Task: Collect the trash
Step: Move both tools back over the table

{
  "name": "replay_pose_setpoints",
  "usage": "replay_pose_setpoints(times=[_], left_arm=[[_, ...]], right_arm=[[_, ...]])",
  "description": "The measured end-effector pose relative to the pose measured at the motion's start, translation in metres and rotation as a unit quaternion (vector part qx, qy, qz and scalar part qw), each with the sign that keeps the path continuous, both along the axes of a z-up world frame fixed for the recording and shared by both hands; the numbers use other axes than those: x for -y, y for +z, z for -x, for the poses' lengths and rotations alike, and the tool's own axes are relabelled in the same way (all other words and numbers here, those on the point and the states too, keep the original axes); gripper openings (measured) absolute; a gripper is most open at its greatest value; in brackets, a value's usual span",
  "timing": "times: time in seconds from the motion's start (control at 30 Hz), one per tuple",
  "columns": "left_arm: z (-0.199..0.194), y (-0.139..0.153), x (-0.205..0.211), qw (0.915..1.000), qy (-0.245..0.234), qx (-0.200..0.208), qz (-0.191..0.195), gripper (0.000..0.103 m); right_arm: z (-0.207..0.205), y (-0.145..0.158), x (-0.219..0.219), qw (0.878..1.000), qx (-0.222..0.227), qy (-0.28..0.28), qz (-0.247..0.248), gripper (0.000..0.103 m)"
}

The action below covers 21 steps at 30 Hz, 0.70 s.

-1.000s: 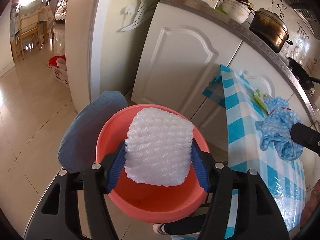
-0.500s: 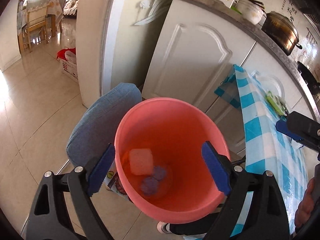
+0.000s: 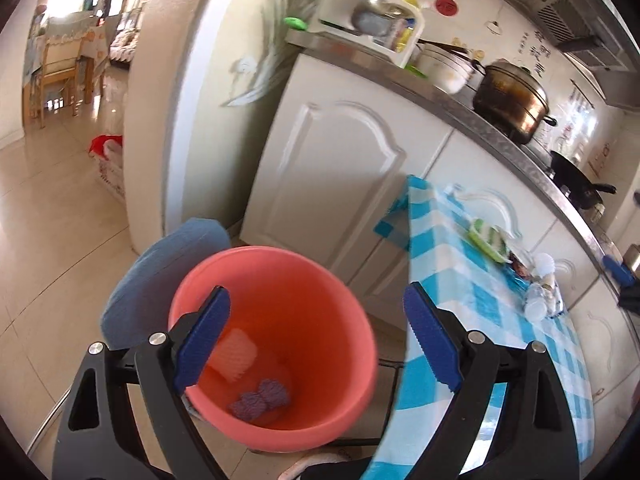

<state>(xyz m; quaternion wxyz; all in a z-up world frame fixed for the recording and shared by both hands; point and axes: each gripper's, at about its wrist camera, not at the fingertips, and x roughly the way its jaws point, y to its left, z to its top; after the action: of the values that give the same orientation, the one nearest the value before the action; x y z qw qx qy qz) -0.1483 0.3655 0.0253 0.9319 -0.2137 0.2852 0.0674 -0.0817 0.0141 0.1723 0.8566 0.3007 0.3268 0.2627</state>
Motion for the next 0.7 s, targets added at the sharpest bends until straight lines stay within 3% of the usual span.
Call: replay_pose_setpoints(times=[0.17, 0.33, 0.47, 0.7], left_arm=[[-0.011, 0.004, 0.024, 0.9996, -0.021, -0.015, 0.008, 0.089], [-0.023, 0.001, 0.044, 0.9987, -0.035, -0.033, 0.015, 0.089], [-0.036, 0.008, 0.067, 0.9978, -0.056, -0.034, 0.003, 0.089], [-0.065, 0.027, 0.125, 0.9925, -0.115, -0.018, -0.037, 0.089]], right_arm=[[0.039, 0.066, 0.061, 0.994, 0.044, -0.103, 0.003, 0.095], [0.072, 0.101, 0.092, 0.99, 0.088, -0.111, -0.01, 0.095], [0.086, 0.113, 0.107, 0.988, 0.113, -0.099, -0.019, 0.095], [0.097, 0.11, 0.144, 0.985, 0.12, -0.115, -0.039, 0.095]])
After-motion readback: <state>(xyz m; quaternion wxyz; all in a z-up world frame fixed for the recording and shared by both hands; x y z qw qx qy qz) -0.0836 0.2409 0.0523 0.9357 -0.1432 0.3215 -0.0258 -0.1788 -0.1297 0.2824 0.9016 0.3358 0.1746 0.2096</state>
